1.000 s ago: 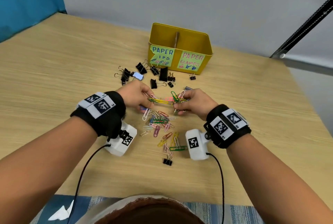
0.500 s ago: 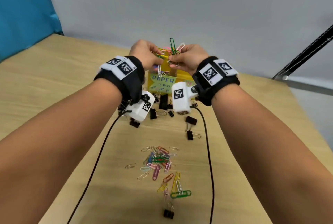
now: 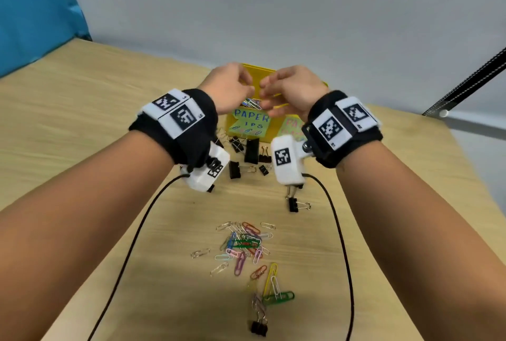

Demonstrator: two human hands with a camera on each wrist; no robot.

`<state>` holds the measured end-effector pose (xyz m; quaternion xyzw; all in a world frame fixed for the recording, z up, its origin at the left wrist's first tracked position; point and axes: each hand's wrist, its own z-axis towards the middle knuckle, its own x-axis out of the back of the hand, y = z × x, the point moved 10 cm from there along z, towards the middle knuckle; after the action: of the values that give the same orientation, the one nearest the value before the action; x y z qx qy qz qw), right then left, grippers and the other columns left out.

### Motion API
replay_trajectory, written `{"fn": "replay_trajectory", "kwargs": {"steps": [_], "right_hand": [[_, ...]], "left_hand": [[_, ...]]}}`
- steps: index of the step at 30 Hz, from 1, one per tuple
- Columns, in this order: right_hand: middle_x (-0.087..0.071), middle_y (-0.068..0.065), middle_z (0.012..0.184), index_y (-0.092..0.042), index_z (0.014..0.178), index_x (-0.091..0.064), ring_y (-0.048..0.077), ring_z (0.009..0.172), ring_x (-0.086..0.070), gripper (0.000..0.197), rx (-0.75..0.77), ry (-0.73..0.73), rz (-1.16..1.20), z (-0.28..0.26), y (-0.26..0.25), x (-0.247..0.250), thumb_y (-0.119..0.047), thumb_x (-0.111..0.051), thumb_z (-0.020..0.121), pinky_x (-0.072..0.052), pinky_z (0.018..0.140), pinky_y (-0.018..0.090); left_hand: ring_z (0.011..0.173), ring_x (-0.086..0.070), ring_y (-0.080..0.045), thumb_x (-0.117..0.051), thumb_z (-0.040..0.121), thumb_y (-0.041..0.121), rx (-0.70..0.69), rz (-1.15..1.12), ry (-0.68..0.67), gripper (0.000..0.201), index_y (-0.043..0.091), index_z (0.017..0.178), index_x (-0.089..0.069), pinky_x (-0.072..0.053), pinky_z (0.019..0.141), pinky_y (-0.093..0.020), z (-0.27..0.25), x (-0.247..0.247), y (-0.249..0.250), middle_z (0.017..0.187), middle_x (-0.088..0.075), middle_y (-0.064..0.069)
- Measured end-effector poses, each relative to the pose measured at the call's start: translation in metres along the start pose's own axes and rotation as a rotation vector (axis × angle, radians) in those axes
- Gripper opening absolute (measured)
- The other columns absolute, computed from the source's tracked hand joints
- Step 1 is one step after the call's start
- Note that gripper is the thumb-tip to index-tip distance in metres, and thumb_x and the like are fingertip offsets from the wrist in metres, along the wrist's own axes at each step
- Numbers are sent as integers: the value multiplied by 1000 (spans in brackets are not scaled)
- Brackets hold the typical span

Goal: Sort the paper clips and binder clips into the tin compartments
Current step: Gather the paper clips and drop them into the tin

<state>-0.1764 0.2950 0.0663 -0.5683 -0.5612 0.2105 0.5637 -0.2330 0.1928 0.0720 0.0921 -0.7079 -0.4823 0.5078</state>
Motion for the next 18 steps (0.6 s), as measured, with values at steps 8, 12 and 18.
{"fn": "replay_trajectory", "kwargs": {"steps": [8, 12, 18], "right_hand": [[-65, 1, 87, -13, 114, -64, 20, 76, -62, 31, -80, -429, -910, -104, 104, -65, -7, -43, 91, -53, 71, 30], [-54, 10, 128, -14, 123, -57, 25, 116, -53, 37, 94, -394, -993, -128, 117, -81, -4, -44, 90, -40, 98, 30], [-52, 7, 121, -16, 122, -56, 22, 111, -52, 36, 137, -472, -898, -170, 134, -89, -8, -49, 88, -41, 89, 23]], "left_hand": [[93, -61, -13, -56, 86, 10, -4, 471, -781, 39, 16, 125, -58, -52, 83, -30, -130, -95, -47, 117, -62, -3], [116, -53, -22, -57, 86, 16, -105, 655, -753, 50, 21, 135, -48, -45, 102, -35, -160, -116, -57, 131, -48, -3], [105, -53, -17, -57, 85, 8, -97, 543, -764, 44, 17, 128, -51, -46, 91, -27, -194, -122, -57, 120, -51, 2]]}}
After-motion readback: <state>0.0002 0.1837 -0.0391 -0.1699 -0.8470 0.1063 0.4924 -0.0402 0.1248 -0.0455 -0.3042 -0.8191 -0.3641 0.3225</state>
